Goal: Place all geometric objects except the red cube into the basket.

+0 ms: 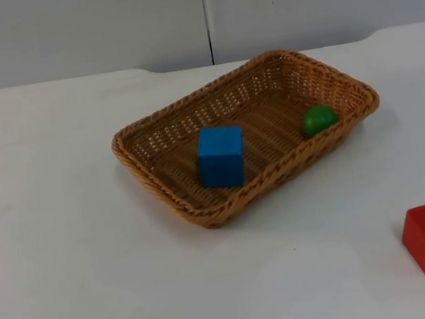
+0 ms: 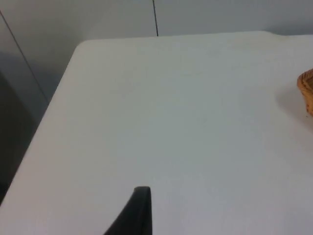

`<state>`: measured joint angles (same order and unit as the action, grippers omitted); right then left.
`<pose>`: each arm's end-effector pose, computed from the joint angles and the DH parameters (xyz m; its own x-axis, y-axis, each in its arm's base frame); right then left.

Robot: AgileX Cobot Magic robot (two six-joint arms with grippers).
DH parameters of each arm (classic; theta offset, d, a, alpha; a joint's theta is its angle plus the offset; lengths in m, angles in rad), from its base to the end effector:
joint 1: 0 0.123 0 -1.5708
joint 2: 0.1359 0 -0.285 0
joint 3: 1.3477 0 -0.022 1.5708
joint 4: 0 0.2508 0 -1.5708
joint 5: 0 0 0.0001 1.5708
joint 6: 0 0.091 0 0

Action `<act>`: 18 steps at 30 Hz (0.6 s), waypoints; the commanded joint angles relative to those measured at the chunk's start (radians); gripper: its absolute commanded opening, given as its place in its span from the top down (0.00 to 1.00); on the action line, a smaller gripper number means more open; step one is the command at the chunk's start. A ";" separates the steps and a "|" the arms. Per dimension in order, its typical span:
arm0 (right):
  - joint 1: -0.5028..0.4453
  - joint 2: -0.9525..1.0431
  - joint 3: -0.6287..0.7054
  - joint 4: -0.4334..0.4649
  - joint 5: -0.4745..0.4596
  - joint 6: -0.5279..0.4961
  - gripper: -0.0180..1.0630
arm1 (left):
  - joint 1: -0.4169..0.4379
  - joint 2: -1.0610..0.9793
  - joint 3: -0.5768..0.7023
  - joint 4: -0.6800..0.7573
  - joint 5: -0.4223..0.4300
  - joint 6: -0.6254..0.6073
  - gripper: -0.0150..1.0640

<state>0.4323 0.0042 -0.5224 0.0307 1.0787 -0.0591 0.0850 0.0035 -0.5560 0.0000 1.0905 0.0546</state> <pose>-0.0079 -0.0009 0.2821 -0.3937 -0.2307 -0.8898 -0.4587 0.8882 -0.0274 -0.0122 -0.0010 0.2902 -0.4381 0.0174 -0.8988 -0.0611 0.9969 0.0491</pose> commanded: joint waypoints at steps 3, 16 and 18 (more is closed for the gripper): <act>-0.001 -0.004 0.004 -0.005 -0.001 0.002 0.19 | -0.003 -0.004 0.059 0.016 -0.018 -0.039 0.01; -0.001 -0.004 0.004 -0.005 -0.001 0.002 0.19 | -0.003 -0.004 0.061 0.023 -0.016 -0.055 0.01; -0.001 -0.004 0.004 -0.005 -0.001 0.002 0.19 | -0.003 -0.004 0.061 0.023 -0.016 -0.055 0.01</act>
<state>0.4323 0.0042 -0.5224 0.0292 1.0787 -0.0568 0.0850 0.0035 -0.4991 0.0185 1.0857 0.0087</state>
